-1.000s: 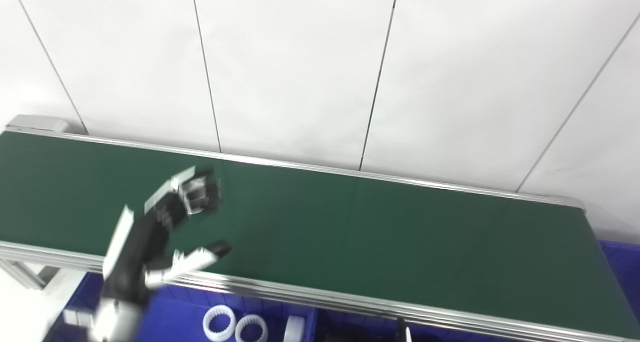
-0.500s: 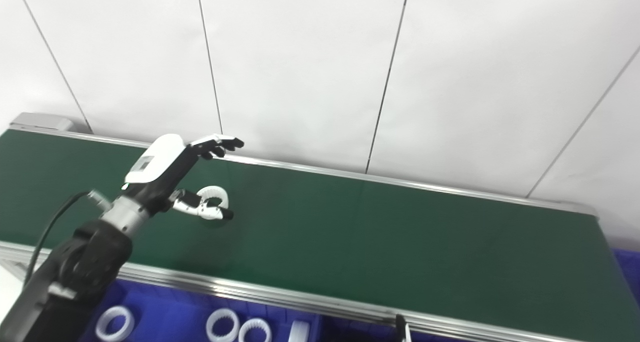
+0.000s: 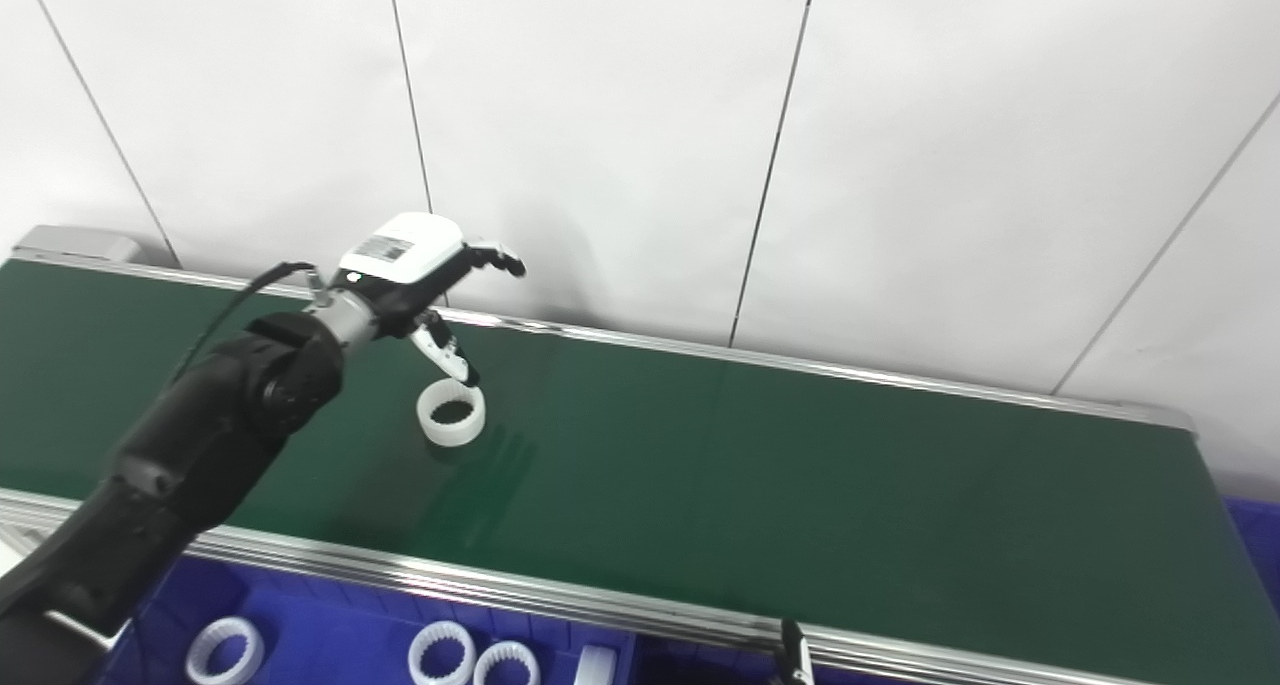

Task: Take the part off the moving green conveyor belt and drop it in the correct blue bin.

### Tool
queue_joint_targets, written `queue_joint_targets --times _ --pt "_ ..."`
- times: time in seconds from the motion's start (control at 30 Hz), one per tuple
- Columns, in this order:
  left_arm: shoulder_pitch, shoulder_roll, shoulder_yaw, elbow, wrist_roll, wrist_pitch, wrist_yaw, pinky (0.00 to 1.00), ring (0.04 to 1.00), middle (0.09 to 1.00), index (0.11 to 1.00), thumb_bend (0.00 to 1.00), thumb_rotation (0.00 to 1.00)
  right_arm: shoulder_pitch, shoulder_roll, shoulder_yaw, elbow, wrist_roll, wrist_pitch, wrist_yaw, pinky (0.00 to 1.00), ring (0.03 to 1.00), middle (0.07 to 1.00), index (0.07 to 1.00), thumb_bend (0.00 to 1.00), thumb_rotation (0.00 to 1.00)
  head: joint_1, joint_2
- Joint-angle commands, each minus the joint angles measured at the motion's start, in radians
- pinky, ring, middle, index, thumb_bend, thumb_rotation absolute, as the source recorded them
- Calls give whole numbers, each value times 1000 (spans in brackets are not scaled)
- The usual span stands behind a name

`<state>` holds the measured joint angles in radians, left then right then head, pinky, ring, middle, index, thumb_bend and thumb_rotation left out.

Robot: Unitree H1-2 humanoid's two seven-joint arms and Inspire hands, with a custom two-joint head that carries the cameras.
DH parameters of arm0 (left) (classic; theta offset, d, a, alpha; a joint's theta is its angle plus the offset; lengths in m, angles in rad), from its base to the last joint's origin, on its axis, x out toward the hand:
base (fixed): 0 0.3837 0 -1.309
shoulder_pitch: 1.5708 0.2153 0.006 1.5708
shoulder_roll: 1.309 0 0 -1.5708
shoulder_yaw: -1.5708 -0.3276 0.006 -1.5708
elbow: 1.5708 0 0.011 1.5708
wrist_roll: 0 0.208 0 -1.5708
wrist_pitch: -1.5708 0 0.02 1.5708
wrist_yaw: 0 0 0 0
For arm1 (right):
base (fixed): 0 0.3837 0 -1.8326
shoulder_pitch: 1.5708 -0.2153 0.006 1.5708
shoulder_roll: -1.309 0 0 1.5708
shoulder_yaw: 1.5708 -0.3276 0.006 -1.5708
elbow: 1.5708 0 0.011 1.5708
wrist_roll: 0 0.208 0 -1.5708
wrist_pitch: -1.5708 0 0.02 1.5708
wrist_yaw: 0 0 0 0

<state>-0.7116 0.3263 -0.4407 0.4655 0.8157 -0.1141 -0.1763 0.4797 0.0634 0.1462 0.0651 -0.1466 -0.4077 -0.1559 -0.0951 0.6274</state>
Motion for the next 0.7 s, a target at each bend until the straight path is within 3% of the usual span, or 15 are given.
queue_joint_targets --times 0.0,0.13,0.33,0.57,0.67 --pt "-75 -10 -8 2 12 -15 16 750 768 799 767 1000 111 10 13 8 -41 -2 -6 11 936 984 1000 1000 791 1000 -4 5" --pt "-91 -40 -28 37 -6 18 -25 801 800 821 765 979 140 16 21 8 -49 -15 5 9 912 970 1000 1000 787 1000 -13 8" --pt "-63 -110 17 35 -119 103 -109 852 826 836 761 976 158 28 41 10 -74 -36 33 7 891 948 1000 1000 754 1000 -27 23" --pt "-33 -148 8 51 -170 148 -149 815 811 838 769 957 191 40 57 13 -99 -49 67 6 875 938 1000 1000 754 1000 -44 32" --pt "-26 -152 -9 71 -167 152 -161 783 783 798 756 947 181 45 61 14 -105 -54 74 4 862 931 1000 1000 749 1000 -52 38"
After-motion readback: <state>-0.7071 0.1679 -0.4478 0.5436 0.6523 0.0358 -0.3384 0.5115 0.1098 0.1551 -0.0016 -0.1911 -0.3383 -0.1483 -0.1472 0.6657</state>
